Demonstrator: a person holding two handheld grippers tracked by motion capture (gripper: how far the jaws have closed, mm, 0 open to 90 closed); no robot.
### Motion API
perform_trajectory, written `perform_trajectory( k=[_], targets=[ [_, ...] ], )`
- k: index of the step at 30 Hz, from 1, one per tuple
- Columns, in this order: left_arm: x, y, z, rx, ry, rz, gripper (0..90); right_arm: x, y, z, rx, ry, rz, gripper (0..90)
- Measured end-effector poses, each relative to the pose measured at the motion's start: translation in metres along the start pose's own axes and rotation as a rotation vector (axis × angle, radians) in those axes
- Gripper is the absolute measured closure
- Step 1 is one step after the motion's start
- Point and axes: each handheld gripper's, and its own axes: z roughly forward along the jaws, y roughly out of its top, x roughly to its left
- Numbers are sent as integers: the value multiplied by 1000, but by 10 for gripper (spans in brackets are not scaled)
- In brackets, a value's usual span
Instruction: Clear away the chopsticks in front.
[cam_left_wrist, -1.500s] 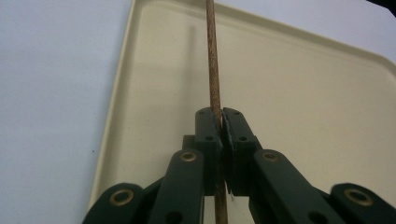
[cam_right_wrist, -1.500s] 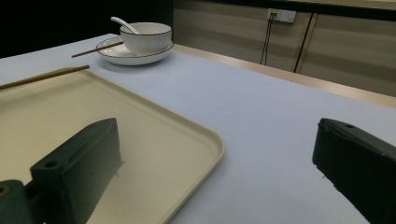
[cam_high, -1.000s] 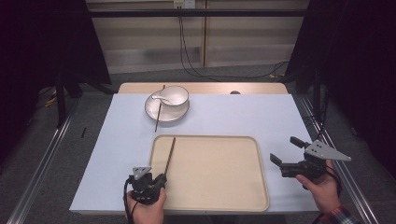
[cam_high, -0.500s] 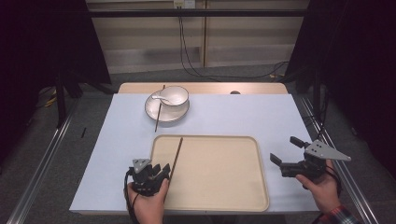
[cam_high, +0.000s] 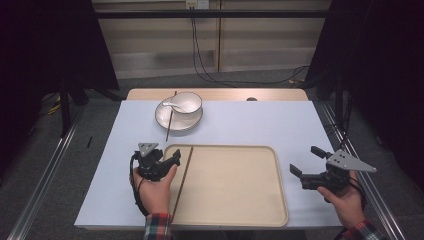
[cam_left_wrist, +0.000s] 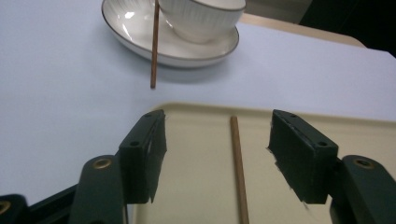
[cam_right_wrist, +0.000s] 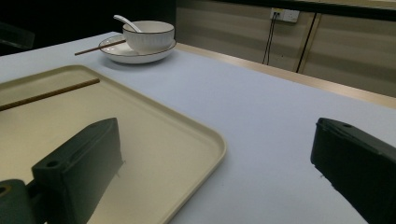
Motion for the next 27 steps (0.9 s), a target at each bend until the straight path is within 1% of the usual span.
perform_trajectory(
  k=[2,3,5,6,7,8,10,11,12,16,19,21,24,25,26,27],
  targets=[
    [4,6,7,7,-4,-8,351,0,0,0,3,-4,-3,15],
    [5,8,11,5,-4,-6,351,0,0,0,3,-2,-3,15],
    [8,13,18,-3,1,16,342,1,0,0,1,-6,-7,16],
    [8,15,22,-3,2,12,341,1,0,0,1,-6,-8,16],
    [10,17,25,10,1,11,341,1,0,0,4,-5,-5,16],
    [11,18,29,9,-3,7,340,1,0,0,3,-6,-1,16],
    [12,22,37,4,-1,13,336,1,0,1,2,-4,-1,16],
    [13,24,41,-1,3,17,333,1,0,0,2,-4,-1,16],
    [14,26,44,5,13,22,330,1,0,0,3,-2,-5,16],
    [19,33,58,1,14,27,323,1,0,0,3,0,-4,16],
    [22,39,66,8,30,37,321,1,0,0,4,-1,-2,16],
    [23,41,73,5,38,30,320,1,0,0,5,-2,-3,16],
    [26,44,80,13,48,41,316,1,0,0,5,-2,-5,17],
    [26,45,83,8,45,42,316,1,0,0,6,-2,-5,17],
    [26,45,85,11,50,44,313,1,0,0,6,0,-4,17],
    [26,46,87,9,51,53,310,1,0,0,6,2,-5,17]
  ],
)
